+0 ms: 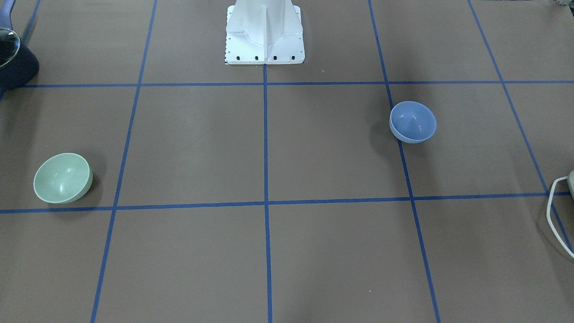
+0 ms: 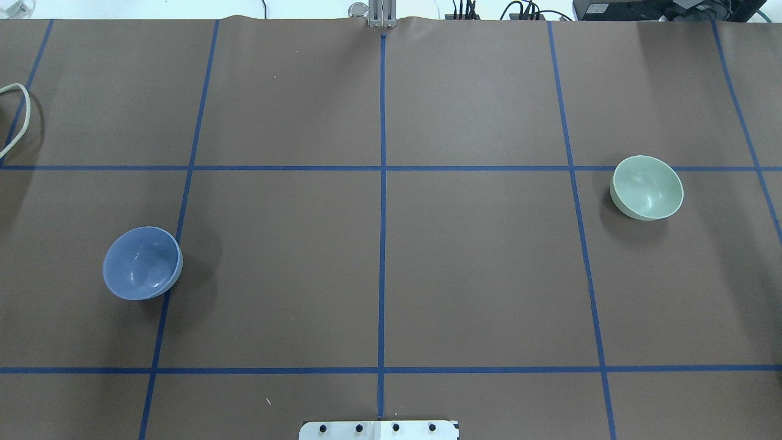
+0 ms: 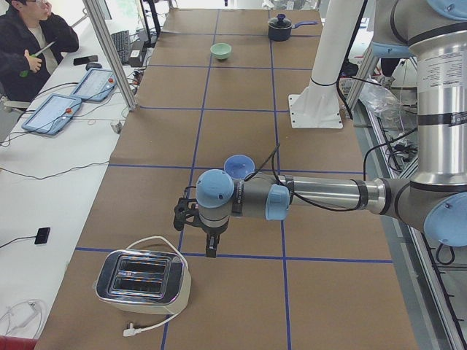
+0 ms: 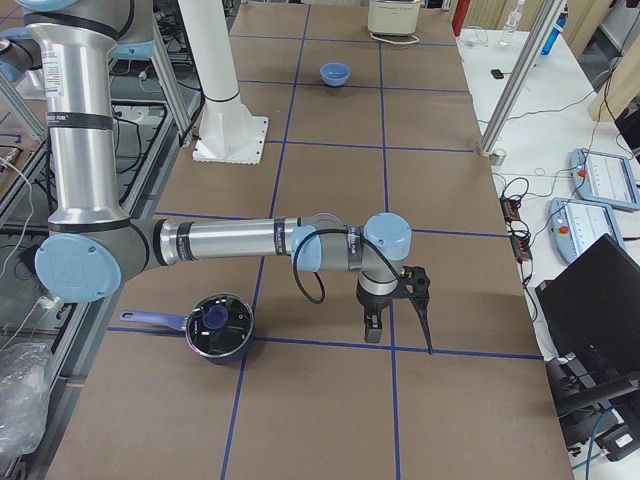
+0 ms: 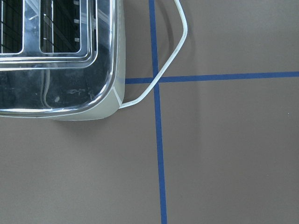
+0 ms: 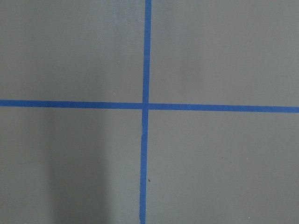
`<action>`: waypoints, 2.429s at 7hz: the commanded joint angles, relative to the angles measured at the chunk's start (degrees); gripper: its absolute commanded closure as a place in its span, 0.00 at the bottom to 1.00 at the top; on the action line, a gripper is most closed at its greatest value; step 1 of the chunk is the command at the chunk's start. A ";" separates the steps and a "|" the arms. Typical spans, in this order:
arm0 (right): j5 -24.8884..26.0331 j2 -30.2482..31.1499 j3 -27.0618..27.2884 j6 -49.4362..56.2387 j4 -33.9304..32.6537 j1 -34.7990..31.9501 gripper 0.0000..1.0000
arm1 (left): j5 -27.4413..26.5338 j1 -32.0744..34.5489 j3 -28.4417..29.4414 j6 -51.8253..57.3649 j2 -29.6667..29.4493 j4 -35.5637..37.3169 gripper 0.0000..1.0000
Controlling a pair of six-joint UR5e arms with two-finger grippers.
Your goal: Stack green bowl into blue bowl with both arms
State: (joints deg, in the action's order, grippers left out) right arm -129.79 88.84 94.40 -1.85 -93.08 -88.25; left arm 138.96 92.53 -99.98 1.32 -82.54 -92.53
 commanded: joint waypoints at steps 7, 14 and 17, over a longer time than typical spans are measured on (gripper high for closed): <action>-0.37 -1.92 -0.18 -0.97 7.64 0.01 0.00 | 1.22 1.34 -1.71 -0.35 -4.65 -2.22 0.01; -1.60 -4.20 1.05 -11.59 17.74 11.77 0.00 | 0.44 -15.05 -4.44 -22.89 -5.26 -15.56 0.01; -1.43 -4.37 0.87 -11.60 17.85 13.01 0.00 | -10.08 -29.82 -4.52 -33.73 -3.96 -21.52 0.02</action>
State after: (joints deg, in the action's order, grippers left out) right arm -131.24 84.54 95.35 -13.35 -75.38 -75.60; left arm 132.99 68.18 -104.45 -28.53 -87.46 -110.76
